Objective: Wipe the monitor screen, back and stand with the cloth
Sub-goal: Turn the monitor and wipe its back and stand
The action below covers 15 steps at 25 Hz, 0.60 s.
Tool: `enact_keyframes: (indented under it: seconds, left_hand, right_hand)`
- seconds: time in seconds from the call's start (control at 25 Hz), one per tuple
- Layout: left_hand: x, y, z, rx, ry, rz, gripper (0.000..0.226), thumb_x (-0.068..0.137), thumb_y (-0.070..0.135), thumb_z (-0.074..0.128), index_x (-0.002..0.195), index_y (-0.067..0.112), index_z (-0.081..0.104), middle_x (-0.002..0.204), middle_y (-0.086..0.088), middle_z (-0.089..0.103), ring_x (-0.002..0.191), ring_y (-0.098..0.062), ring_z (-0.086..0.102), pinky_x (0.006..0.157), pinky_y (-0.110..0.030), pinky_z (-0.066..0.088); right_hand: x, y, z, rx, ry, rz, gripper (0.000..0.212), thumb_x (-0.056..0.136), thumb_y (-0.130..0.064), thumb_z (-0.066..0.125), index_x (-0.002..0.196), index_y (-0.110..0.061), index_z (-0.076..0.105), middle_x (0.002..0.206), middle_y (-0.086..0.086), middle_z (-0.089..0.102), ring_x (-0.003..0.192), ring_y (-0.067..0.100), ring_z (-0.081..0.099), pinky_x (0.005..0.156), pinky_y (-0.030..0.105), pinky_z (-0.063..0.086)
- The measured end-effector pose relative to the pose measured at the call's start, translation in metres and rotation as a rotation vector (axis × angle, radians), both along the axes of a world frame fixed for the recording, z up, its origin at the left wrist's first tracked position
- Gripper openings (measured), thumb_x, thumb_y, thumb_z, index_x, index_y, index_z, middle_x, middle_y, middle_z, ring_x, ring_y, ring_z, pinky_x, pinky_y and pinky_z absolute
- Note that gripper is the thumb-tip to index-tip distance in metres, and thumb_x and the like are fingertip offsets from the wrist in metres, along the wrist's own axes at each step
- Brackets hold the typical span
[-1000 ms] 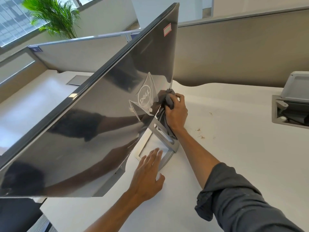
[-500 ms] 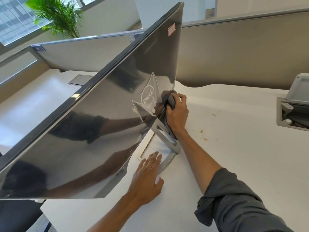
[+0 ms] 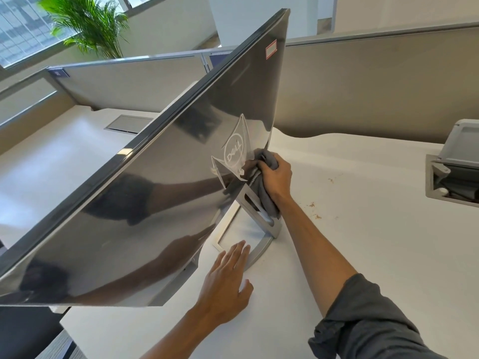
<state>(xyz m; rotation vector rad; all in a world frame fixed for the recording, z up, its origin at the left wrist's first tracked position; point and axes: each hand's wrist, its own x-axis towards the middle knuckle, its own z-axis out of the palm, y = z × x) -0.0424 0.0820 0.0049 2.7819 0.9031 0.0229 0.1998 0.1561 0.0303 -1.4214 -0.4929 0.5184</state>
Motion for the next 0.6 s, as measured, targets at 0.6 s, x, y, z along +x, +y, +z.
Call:
enact_keyframes:
  seconds: [0.6]
  left_hand:
    - [0.001, -0.013, -0.002, 0.022, -0.015, -0.05, 0.07, 0.095, 0.05, 0.035, 0.153, 0.025, 0.004, 0.155, 0.013, -0.005, 0.146, -0.008, 0.004, 0.115, -0.025, -0.005]
  right_hand:
    - [0.016, -0.043, 0.043, -0.356, -0.313, 0.632, 0.021, 0.091, -0.013, 0.053, 0.101, -0.002, 0.067, 0.101, 0.015, 0.068, 0.092, 0.029, 0.062, 0.093, 0.045, 0.05]
